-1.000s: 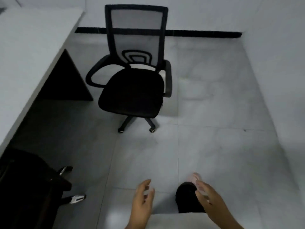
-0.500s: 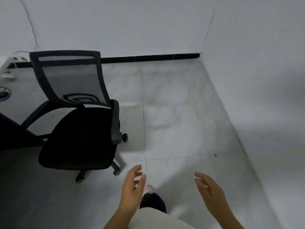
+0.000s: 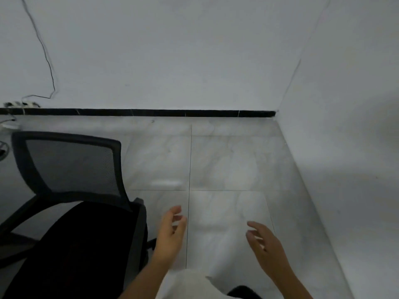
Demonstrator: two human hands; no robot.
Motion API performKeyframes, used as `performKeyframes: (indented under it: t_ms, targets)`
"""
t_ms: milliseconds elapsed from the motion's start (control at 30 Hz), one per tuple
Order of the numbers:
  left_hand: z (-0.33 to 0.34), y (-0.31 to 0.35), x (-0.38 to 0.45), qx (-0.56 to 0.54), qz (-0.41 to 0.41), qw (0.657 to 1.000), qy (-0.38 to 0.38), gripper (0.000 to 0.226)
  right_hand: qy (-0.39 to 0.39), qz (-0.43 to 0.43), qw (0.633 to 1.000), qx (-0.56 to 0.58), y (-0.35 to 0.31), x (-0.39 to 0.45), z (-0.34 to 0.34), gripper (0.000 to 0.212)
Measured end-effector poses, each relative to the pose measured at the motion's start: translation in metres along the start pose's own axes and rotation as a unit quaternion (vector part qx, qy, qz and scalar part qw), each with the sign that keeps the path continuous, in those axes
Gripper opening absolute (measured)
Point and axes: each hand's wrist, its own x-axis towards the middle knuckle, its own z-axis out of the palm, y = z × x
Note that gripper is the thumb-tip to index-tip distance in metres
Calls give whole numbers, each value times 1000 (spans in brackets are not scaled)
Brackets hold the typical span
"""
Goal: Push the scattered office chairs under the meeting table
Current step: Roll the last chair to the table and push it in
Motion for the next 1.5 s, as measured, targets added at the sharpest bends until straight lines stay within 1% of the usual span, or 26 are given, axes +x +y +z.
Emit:
performKeyframes:
  t_ms: [100,167,233,300,333,367,467,600,667,767,867,1000,1100,1133,1200,1267,1300,1333,1433,1500]
  targets:
    - [1,15,71,-8,-4,999,35,21,-17,-14,1000,-12,-21,82,4,30]
    - [4,15,77,-18,-24,999,35,22,-58,-3,998,-10,-19,91,9,18]
    - [6,7,90,-24,-48,998,41,22,-86,6,996,-17,-15,112,12,27]
    - [6,5,129,-23,-86,995,54,24,-142,29,989,-31,-20,164,19,26]
    - [4,7,150,-22,-98,993,67,25,-160,23,986,-36,-27,191,22,30]
    - [0,11,172,-22,-105,991,85,26,-172,15,984,-32,-35,221,26,33]
    - [-15,25,238,-35,-117,980,158,30,-213,-8,976,-41,-72,312,40,20]
    - [-50,60,312,-48,-107,960,255,25,-258,-90,960,-62,-146,430,76,19]
    - [-69,67,334,-64,-106,944,305,22,-295,-124,945,-74,-177,471,102,17]
    - [-94,60,350,-69,-133,913,380,24,-352,-146,921,-81,-208,509,147,16]
    - [-119,46,366,-71,-160,885,431,23,-411,-145,894,-100,-226,528,196,19]
    - [-159,40,390,-78,-151,857,486,26,-471,-170,856,-128,-261,538,260,20]
    - [-202,39,405,-82,-139,823,544,25,-504,-231,823,-126,-309,541,315,20]
    - [-217,38,407,-81,-136,810,565,24,-517,-249,809,-129,-327,541,333,20]
    - [-241,35,405,-81,-135,778,609,25,-554,-281,769,-150,-358,536,364,20]
    - [-254,30,399,-86,-143,745,646,27,-588,-322,723,-165,-385,527,392,26]
    - [-256,28,395,-86,-152,728,663,27,-603,-354,693,-174,-396,521,407,30]
    - [-257,25,391,-86,-163,706,683,27,-618,-396,653,-187,-407,514,421,37]
    - [-250,20,382,-85,-223,626,742,27,-646,-526,513,-206,-430,490,469,72]
    - [-239,18,379,-88,-273,577,765,25,-651,-613,411,-181,-437,473,506,83]
